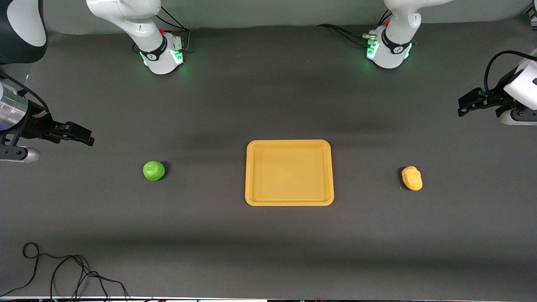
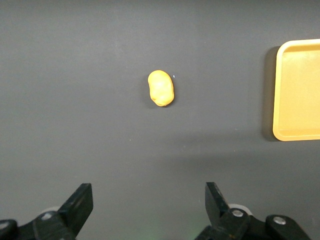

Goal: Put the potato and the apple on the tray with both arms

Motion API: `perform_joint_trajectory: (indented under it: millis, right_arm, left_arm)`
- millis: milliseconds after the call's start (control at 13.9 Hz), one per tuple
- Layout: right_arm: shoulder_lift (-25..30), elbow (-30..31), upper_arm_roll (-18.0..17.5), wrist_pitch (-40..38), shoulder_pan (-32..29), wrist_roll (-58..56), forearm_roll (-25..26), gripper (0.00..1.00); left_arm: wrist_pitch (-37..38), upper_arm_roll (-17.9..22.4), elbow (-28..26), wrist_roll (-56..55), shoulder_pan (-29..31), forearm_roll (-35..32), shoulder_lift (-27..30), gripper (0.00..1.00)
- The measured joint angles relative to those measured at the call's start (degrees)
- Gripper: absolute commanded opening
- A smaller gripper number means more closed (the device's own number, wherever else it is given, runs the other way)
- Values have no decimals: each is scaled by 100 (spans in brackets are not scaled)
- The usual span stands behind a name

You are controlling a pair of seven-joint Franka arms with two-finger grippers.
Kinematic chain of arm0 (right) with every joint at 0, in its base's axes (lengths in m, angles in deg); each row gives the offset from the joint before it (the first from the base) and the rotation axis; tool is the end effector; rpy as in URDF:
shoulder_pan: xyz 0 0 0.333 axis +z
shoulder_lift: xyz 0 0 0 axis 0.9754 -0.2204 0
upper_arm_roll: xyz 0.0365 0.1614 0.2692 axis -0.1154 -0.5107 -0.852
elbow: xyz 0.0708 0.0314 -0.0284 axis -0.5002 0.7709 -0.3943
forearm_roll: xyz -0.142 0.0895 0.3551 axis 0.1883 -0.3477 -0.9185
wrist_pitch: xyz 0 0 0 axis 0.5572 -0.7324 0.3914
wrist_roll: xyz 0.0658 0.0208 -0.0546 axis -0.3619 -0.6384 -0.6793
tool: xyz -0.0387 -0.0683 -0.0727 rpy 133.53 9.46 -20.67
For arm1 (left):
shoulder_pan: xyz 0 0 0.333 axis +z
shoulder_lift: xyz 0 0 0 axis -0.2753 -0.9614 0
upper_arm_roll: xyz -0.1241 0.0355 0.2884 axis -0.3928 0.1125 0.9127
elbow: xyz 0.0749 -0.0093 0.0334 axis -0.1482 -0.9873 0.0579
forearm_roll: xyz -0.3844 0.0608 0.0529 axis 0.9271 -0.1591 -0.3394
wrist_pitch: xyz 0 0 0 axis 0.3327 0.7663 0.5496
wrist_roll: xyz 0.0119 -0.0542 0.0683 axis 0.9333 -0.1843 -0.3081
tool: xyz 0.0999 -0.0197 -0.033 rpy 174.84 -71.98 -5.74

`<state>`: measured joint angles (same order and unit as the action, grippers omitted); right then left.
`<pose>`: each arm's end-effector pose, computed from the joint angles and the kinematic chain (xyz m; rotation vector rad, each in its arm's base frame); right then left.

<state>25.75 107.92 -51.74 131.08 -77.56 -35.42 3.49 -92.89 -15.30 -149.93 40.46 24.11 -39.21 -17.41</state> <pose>0.5873 0.0258 0.5887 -3.1252 0.1872 0.0395 0.5211 0.0055 0.5813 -3.1284 0.0668 0.0507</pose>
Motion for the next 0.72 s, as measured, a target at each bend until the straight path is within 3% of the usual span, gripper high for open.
perform_joint_trajectory:
  millis: [721]
  right_arm:
    - [63, 110, -64, 28, -9, 54, 204, 100]
  left_arm:
    - [-229, -15, -151, 2, -1, 0, -11, 100]
